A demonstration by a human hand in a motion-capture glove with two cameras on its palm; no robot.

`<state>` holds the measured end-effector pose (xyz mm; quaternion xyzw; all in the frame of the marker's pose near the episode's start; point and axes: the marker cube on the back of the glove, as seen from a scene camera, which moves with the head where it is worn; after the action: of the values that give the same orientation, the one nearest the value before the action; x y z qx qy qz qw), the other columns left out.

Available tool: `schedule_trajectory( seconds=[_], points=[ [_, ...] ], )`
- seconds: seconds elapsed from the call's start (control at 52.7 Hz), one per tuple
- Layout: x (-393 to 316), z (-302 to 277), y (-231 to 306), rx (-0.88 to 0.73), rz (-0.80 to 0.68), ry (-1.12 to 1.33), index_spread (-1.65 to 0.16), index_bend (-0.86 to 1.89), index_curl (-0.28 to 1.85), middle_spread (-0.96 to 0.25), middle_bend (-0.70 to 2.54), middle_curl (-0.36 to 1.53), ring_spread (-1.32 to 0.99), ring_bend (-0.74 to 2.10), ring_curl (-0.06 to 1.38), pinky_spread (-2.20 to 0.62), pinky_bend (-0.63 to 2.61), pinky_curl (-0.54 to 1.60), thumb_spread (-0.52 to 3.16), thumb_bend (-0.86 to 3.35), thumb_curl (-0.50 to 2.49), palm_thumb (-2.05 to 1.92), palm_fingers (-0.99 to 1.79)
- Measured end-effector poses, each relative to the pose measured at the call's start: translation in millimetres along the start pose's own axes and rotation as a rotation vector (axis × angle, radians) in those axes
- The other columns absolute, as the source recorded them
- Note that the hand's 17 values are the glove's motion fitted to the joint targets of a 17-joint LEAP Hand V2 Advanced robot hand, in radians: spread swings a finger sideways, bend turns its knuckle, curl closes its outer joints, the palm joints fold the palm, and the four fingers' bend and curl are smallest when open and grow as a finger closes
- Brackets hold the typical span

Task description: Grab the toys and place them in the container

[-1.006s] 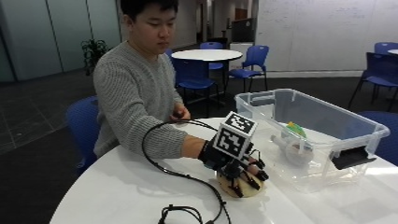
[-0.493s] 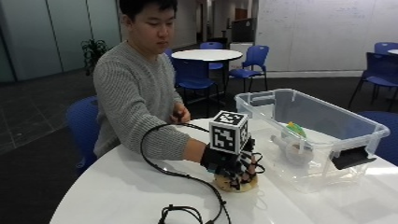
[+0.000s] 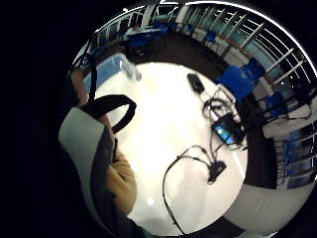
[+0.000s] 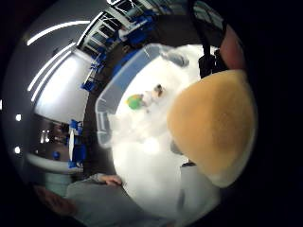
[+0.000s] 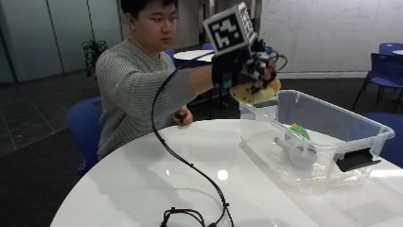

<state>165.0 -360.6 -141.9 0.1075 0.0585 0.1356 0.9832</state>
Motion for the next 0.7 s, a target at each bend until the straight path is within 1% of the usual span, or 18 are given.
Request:
schedule_trajectory(
  seconds=[0.038,0.095,0.209,0.323,0.38,0.474,0.55,0.702],
  points=[
    [-10.9,-17.2,-5.2,0.009,-0.023,-0.013,-0.39,0.59,0.61,-0.28,0.8,0.68,-0.56,1.07,0.68,-0.38,1.09,0.45,0.77,0.17,0.87,0.67,0.84],
    [-22.1,-25.4,-11.7,-0.001,-0.023,-0.024,-0.39,0.61,0.64,-0.28,0.81,0.71,-0.57,1.08,0.69,-0.38,1.11,0.46,0.72,0.16,0.9,0.66,0.82],
    [-44.8,-17.3,-22.8,-0.041,-0.015,-0.055,-0.39,0.63,0.7,-0.28,0.84,0.76,-0.58,1.11,0.72,-0.38,1.15,0.48,0.63,0.16,0.96,0.66,0.78],
    [-85.3,3.4,-39.6,-0.073,-0.014,-0.09,-0.39,0.64,0.76,-0.28,0.85,0.81,-0.58,1.13,0.75,-0.38,1.17,0.49,0.56,0.15,1.02,0.65,0.74],
    [-116.1,16.1,-48.2,-0.086,-0.051,-0.089,-0.39,0.64,0.79,-0.28,0.85,0.83,-0.58,1.13,0.76,-0.39,1.19,0.5,0.53,0.15,1.04,0.64,0.71],
    [-162.8,39.8,-56.9,-0.102,-0.183,0.001,-0.39,0.61,0.82,-0.27,0.84,0.85,-0.58,1.12,0.77,-0.38,1.22,0.5,0.5,0.13,1.08,0.63,0.66],
    [-195.3,55.7,-59.9,-0.125,-0.253,0.012,-0.4,0.58,0.85,-0.27,0.82,0.87,-0.58,1.13,0.77,-0.38,1.24,0.51,0.49,0.13,1.1,0.62,0.62],
    [-229.6,75.1,-60.9,-0.161,-0.288,-0.028,-0.41,0.54,0.89,-0.27,0.8,0.89,-0.58,1.11,0.78,-0.38,1.26,0.5,0.47,0.11,1.14,0.61,0.59]
  ],
)
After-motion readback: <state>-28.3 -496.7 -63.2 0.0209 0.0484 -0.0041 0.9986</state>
